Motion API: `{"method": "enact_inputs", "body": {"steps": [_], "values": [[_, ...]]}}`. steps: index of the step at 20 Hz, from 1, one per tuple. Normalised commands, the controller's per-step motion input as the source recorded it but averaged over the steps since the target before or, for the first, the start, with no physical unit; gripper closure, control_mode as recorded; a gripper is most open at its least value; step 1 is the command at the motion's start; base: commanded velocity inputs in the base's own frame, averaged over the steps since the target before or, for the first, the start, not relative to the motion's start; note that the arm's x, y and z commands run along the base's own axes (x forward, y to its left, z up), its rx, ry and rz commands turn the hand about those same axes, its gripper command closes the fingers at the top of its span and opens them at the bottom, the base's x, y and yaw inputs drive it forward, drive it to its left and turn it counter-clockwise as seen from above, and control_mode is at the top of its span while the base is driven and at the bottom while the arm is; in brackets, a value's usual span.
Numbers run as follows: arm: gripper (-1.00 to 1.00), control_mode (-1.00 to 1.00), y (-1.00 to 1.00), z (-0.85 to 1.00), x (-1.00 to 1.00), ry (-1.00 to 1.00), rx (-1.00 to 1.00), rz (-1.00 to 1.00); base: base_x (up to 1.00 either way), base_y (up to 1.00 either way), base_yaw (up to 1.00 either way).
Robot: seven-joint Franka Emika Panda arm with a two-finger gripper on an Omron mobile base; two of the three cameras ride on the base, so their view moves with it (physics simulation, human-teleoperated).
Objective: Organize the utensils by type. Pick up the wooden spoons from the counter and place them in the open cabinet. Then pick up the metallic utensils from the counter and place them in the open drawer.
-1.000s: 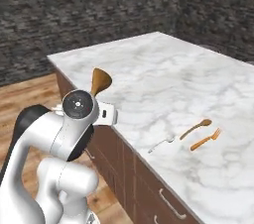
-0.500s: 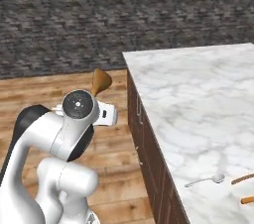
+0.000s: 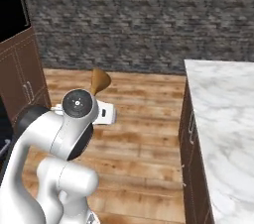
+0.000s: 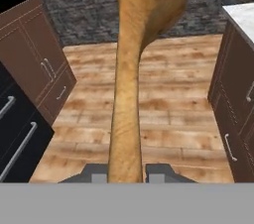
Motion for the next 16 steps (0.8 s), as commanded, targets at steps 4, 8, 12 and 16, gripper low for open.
{"method": "enact_inputs", "body": {"steps": [4,8,12,16], "values": [[1.0,1.0,0.0,0.0,0.0,0.0,0.0,0.0,0.5,0.07,0.43],[1.0,1.0,0.0,0.0,0.0,0.0,0.0,0.0,0.6,0.0,0.42],[1.0,1.0,0.0,0.0,0.0,0.0,0.0,0.0,0.57,0.0,0.52],[1.0,1.0,0.0,0.0,0.0,0.0,0.0,0.0,0.22,0.0,0.61]]}}
